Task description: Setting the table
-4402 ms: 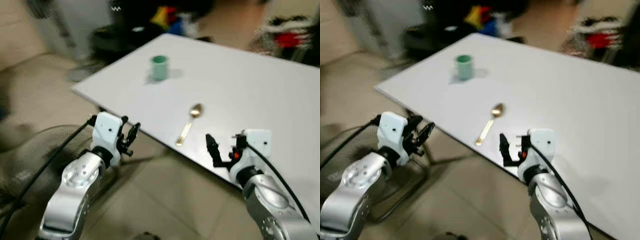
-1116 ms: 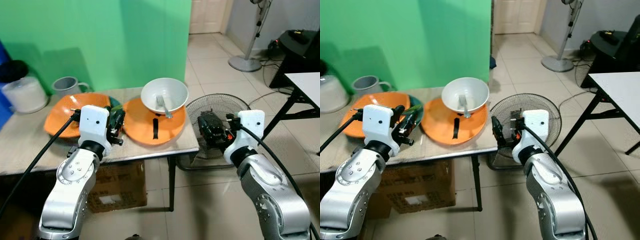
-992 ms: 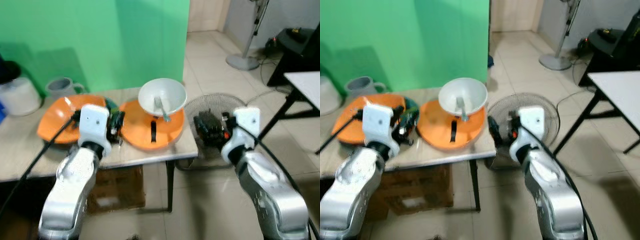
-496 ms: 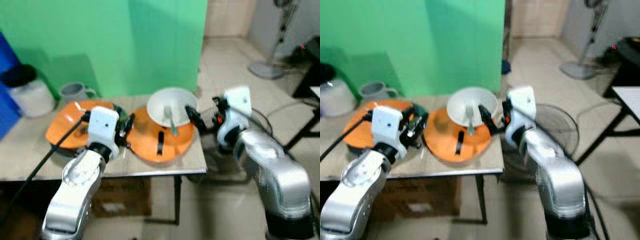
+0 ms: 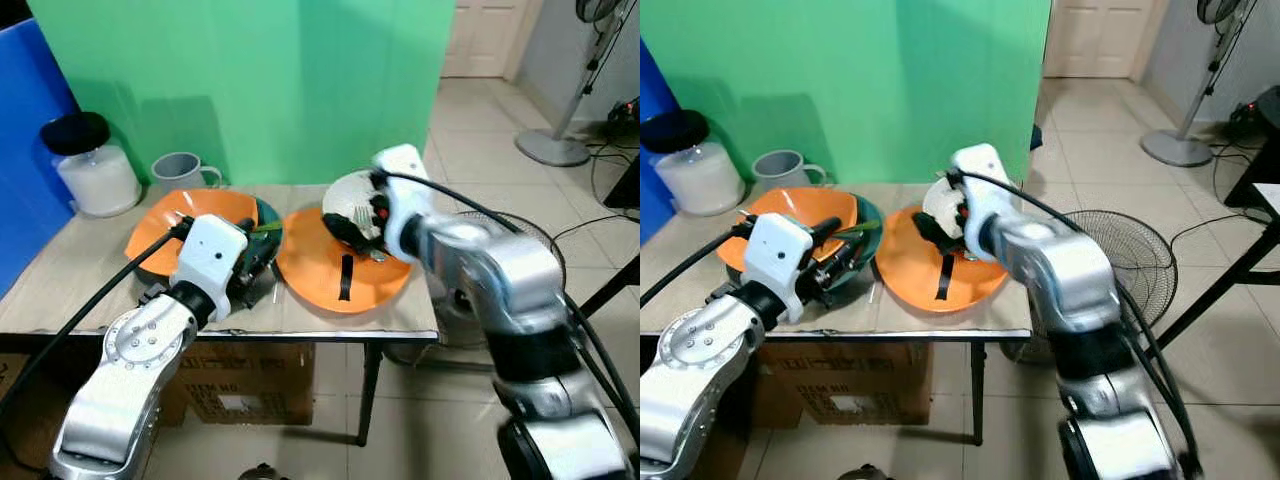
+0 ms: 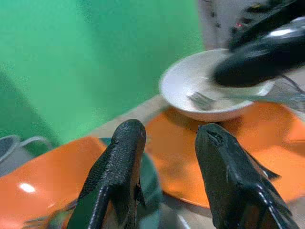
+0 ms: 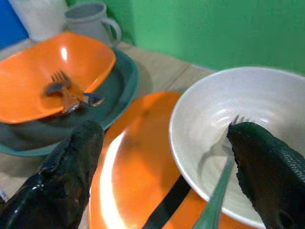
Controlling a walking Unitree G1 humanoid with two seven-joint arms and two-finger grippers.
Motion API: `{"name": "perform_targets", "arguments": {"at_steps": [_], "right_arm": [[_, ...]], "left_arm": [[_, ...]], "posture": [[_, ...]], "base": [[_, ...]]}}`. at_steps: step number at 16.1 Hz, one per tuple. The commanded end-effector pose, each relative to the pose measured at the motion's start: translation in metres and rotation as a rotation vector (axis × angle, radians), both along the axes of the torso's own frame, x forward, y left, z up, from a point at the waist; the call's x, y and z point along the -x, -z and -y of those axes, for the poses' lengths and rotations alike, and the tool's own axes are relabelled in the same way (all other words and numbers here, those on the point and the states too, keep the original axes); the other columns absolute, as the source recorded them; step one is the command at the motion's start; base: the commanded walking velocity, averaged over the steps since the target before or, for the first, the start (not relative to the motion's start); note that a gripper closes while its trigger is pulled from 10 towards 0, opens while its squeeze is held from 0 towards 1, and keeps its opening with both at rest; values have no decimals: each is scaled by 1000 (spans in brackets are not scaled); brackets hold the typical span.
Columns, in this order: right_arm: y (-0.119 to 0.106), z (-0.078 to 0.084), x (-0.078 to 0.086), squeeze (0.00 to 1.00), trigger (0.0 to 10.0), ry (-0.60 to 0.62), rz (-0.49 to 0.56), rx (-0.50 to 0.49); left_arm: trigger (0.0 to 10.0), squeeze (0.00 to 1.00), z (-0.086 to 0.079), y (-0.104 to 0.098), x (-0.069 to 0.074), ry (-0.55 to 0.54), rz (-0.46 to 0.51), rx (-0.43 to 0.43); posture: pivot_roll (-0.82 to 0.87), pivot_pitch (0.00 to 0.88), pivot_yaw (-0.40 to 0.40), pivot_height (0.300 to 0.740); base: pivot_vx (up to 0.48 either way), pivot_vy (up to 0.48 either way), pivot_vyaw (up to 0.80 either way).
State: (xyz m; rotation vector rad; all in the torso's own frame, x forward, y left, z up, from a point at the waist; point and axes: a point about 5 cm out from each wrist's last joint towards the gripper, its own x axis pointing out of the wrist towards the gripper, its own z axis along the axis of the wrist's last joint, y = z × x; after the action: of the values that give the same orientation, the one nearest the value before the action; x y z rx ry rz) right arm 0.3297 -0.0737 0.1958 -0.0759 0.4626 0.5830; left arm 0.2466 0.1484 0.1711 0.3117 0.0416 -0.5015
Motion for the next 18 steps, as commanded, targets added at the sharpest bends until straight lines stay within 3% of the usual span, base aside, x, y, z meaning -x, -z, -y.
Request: {"name": "perform_targets", "arguments": {"at_steps": [1, 3, 4, 5, 6, 7, 8, 10, 11, 18], "right_arm": [[2, -3, -12, 0, 10000, 36, -28, 32], [3, -7, -30, 0, 10000, 106, -58, 72], [5, -10, -40, 0, 9412, 142, -83, 98], [6, -11, -42, 0, 9412, 151, -93, 104], [8, -11, -45, 0, 4549, 157, -107, 128], [10, -10, -47, 0, 3098, 165, -126, 143], [13, -8, -50, 0, 2784, 179, -156, 164], [16, -6, -53, 0, 510, 181, -193, 166], [19, -3, -54, 0, 0, 187, -210, 172], [33, 15, -57, 0, 0, 244, -294, 171]], "left_arm": [[10000, 0, 2, -4, 1, 42, -3, -11], [10000, 0, 1, -4, 2, 67, -19, -23], [10000, 0, 1, -4, 4, 88, -32, -34], [10000, 0, 1, -4, 5, 96, -35, -38], [10000, 0, 1, -4, 6, 107, -42, -42], [10000, 0, 0, -4, 7, 114, -48, -44], [10000, 0, -1, -5, 8, 120, -56, -50], [10000, 0, -2, -4, 9, 123, -65, -52], [10000, 0, -2, -4, 9, 125, -70, -53], [10000, 0, -1, -3, 11, 139, -88, -50]], "posture": [[96, 0, 56, 740], [96, 0, 58, 740], [99, 0, 56, 740], [99, 0, 56, 740], [104, 0, 50, 740], [107, 0, 46, 740], [109, 0, 43, 740], [110, 0, 41, 740], [110, 0, 41, 740], [106, 0, 48, 740]], "base": [[0, 0, 0], [0, 0, 0], [0, 0, 0], [0, 0, 0], [0, 0, 0], [0, 0, 0], [0, 0, 0], [0, 0, 0], [0, 0, 0], [0, 0, 0]]}}
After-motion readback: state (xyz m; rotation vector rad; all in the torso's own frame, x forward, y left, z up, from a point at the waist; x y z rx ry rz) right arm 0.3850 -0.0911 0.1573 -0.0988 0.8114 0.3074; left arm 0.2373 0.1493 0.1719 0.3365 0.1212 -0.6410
